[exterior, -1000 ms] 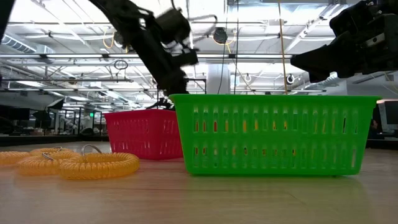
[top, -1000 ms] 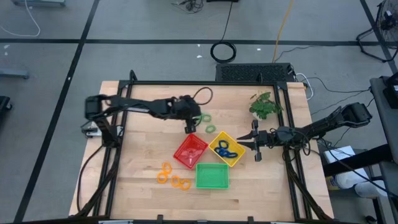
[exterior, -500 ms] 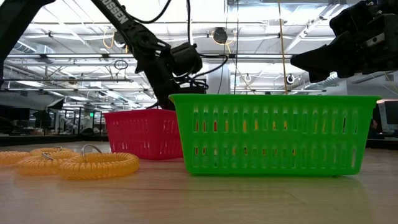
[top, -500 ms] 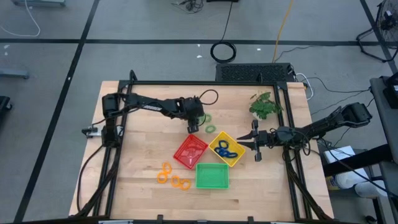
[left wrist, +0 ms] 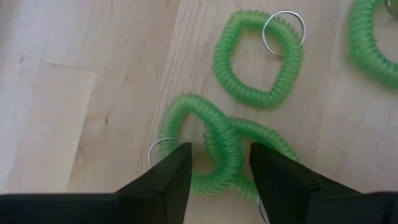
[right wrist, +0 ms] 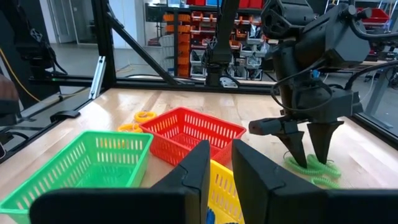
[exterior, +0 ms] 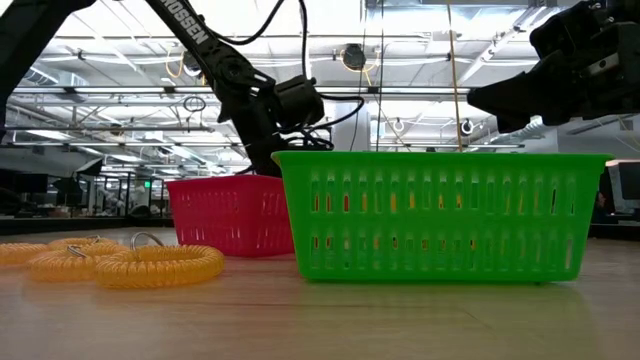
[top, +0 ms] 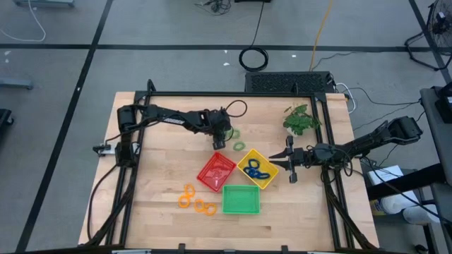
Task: Sort spring keychains
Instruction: Put the green spring keychain into the red bin
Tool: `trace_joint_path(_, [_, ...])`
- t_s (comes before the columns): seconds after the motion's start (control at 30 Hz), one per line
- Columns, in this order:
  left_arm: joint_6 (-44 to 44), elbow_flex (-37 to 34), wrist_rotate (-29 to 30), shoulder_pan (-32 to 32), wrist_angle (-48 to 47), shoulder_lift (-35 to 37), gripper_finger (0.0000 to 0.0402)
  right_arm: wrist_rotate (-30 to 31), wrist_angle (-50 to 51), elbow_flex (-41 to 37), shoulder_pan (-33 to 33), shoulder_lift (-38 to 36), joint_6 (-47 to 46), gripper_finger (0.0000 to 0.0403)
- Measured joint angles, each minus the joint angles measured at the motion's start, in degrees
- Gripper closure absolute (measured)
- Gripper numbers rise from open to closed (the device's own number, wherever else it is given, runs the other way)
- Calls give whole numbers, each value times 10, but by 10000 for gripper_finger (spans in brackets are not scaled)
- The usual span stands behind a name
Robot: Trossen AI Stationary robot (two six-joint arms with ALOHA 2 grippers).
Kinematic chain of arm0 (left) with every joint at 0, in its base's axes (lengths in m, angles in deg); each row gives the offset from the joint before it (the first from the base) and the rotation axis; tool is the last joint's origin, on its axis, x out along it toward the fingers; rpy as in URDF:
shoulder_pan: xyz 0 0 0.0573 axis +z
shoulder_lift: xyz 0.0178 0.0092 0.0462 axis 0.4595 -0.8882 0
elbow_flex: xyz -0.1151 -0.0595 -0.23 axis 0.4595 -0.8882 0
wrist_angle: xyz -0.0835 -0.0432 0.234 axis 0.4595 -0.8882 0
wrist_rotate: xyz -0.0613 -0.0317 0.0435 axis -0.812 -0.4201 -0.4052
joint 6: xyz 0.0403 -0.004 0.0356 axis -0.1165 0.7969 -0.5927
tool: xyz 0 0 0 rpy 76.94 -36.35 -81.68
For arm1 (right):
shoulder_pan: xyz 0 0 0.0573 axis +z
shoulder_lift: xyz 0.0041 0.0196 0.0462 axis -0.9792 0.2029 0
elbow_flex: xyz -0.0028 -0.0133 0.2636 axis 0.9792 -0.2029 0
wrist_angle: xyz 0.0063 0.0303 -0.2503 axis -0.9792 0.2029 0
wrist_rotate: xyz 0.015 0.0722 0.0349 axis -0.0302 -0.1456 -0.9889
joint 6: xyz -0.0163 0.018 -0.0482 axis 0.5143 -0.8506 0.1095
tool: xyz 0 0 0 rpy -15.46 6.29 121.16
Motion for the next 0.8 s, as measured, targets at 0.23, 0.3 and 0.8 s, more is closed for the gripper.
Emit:
trace_joint_path(0.23, [1,-1,1,-1,0,4,340,0,0,0,0,0,0,346])
trace_joint_path(0.3, [2,-2,4,0,-3,13,368,0,0,0,0,0,0,346])
trace_joint_path(0.8, [1,-2,17,-5,-17,100,329,0,0,0,0,0,0,346])
